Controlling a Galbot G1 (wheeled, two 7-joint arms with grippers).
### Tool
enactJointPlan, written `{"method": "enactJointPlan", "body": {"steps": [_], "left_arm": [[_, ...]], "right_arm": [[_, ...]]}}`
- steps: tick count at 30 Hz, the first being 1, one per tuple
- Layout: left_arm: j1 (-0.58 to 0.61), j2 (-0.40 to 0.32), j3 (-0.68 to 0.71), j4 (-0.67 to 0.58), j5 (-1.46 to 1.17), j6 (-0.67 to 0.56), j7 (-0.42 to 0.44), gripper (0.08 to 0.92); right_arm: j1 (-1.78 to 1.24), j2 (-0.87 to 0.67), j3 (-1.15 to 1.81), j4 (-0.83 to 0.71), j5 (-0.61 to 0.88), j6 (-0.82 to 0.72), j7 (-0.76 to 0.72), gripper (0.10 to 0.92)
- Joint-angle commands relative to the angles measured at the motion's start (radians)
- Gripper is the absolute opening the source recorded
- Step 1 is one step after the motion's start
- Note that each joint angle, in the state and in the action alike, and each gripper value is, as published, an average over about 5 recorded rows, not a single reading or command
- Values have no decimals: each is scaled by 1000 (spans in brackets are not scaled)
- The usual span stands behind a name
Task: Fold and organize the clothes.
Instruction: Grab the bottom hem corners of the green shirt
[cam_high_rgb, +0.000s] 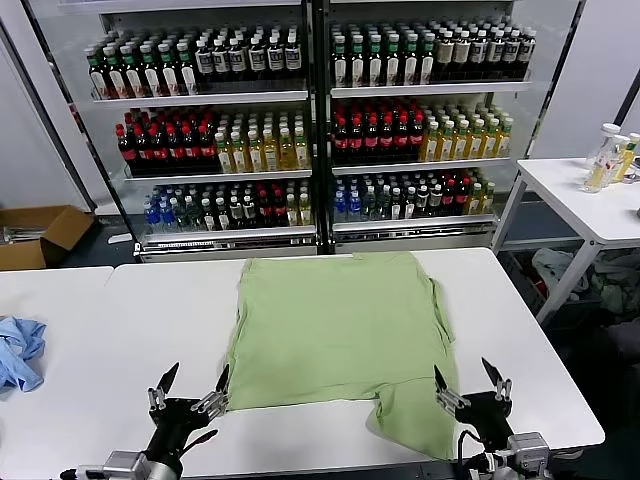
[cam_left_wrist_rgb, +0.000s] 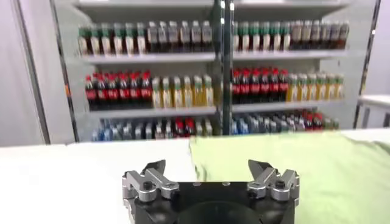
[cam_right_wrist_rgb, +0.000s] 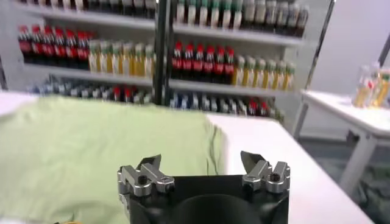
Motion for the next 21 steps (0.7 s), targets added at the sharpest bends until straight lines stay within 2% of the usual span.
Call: {"method": "enactJointPlan", "body": {"steps": [1,21], "left_arm": [[-63,34,33,86,30,196,-8,823],[-103,29,73,157,10,219,5,820]], "right_arm": [[-36,19,-10,-44,24,-107,16,822],[-52,48,-75,-87,58,-93,-2,814]]}}
